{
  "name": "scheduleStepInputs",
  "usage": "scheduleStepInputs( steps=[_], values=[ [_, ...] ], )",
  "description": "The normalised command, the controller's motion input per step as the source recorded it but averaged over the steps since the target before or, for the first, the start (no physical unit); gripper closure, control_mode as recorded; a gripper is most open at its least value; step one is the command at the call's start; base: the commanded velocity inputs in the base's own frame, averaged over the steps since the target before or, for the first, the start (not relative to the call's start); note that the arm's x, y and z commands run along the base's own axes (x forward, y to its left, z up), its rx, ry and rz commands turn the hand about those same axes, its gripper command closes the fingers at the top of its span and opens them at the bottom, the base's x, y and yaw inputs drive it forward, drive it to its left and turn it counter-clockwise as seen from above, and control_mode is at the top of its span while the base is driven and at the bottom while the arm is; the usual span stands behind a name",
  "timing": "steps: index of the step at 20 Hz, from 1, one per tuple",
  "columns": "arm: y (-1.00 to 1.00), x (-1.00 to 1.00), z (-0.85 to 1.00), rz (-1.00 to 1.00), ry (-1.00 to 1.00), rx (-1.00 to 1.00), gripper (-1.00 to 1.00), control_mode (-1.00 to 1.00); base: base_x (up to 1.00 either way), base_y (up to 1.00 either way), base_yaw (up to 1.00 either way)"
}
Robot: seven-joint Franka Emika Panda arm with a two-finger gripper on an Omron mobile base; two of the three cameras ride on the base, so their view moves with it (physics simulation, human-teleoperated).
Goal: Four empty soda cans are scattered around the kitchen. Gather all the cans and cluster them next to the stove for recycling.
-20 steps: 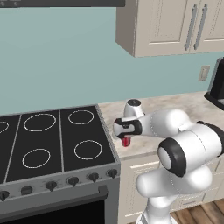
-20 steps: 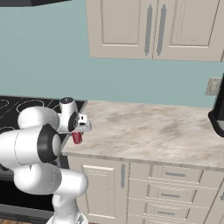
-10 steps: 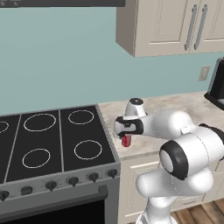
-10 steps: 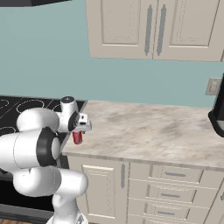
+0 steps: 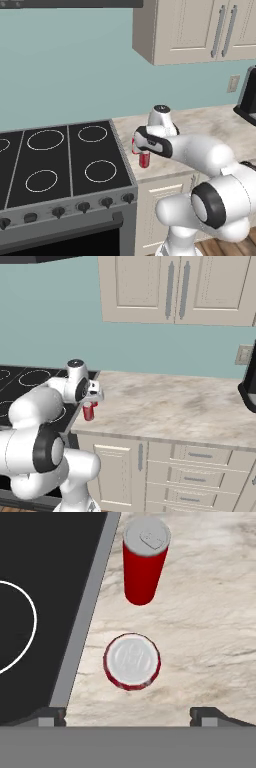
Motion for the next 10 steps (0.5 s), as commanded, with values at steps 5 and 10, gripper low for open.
scheduleStepInputs(
  steps=[5,10],
  values=[
    [-0.08,-0.44,0.5,-0.04,-0.01,0.02,-1.0,-1.0,0.0,0.0,0.0],
    [-0.05,-0.43,0.43,-0.05,0.0,0.01,-1.0,-1.0,0.0,0.0,0.0]
  ],
)
